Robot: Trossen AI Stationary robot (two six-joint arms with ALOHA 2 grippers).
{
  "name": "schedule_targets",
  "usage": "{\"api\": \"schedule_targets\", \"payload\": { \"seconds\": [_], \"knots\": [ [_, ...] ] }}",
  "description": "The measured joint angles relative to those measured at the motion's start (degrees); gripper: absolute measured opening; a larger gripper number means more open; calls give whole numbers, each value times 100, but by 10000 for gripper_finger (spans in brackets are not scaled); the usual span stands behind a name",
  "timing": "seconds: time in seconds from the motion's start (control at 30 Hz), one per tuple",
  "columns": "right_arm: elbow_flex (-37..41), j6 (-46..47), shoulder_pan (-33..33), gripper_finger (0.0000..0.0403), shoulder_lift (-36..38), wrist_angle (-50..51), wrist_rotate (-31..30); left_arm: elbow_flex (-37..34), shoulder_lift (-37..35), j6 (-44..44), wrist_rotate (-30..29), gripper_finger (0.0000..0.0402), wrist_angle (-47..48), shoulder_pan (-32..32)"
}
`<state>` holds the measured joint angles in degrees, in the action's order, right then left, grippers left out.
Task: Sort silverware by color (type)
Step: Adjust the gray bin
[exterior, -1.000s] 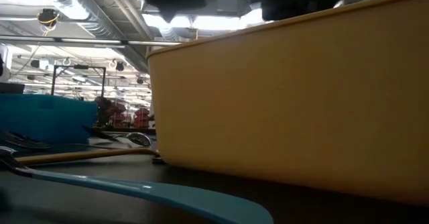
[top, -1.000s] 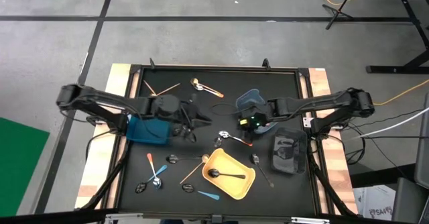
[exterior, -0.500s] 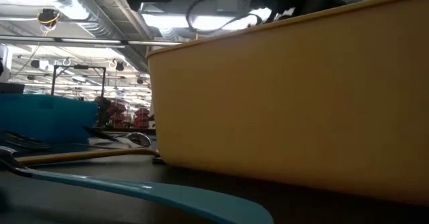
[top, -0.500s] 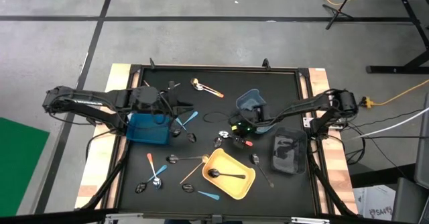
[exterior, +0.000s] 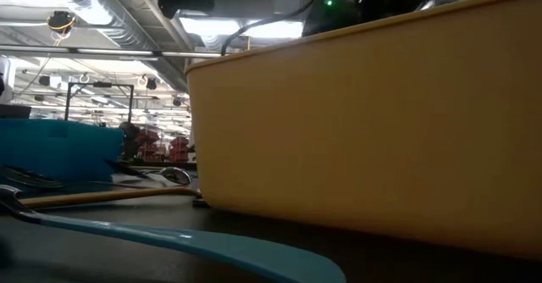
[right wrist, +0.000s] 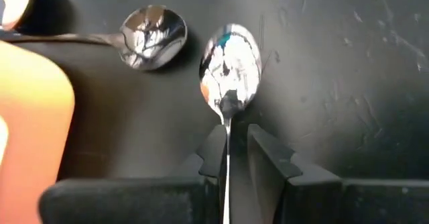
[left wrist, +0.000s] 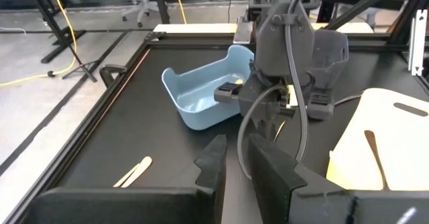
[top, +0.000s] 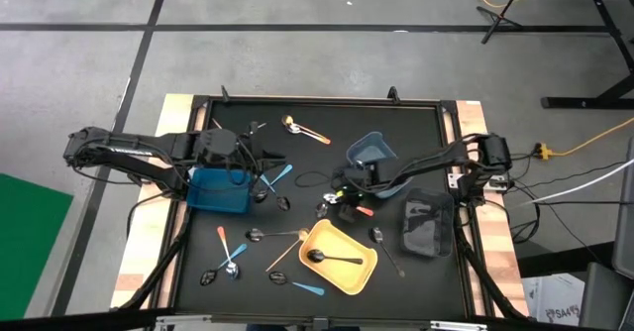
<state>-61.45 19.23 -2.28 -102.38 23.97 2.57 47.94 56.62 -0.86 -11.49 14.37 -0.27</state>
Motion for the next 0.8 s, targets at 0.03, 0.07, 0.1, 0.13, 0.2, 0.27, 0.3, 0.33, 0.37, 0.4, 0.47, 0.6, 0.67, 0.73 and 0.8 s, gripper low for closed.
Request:
{"api": "schedule_targets", "payload": {
  "seconds": [0.03,0.07,0.1,0.13,0.2,0.27,0.3,0.33,0.37,0.4,0.47,0.6,0.67,0.73,0.8],
  "knots": [
    [0,-27,0,51,-14,-25,2,0,0,0,0,59,5,0],
    [0,-43,0,51,-35,-40,0,0,-2,0,0,59,11,0],
    [0,-50,0,51,-60,-111,0,0,-2,0,-2,59,19,0],
    [-4,-62,0,51,-73,-155,2,0,0,0,-1,59,32,0],
    [-4,-68,0,51,-80,-125,1,0,0,0,-1,59,35,0],
    [-4,-68,0,51,-80,-146,1,0,0,0,-1,59,45,0],
    [-4,-83,0,51,-80,-131,-2,0,0,0,-1,59,44,0],
    [-4,-82,0,51,-79,-130,4,0,0,0,-2,59,44,0],
    [-4,-96,0,51,-78,-128,3,0,0,0,0,59,44,0],
    [-4,-146,0,51,-78,-115,2,0,0,0,0,59,43,0],
    [-4,-169,0,51,-78,-70,3,0,0,0,0,59,46,0],
    [-150,-173,2,51,-62,435,-86,0,0,0,0,59,46,0],
    [-252,-175,2,51,-51,753,-276,0,0,0,0,59,46,0],
    [-327,-176,4,51,-51,1087,-505,0,0,0,0,59,46,0],
    [-369,-176,7,51,-51,1321,-731,0,0,0,0,59,46,0]
  ]
}}
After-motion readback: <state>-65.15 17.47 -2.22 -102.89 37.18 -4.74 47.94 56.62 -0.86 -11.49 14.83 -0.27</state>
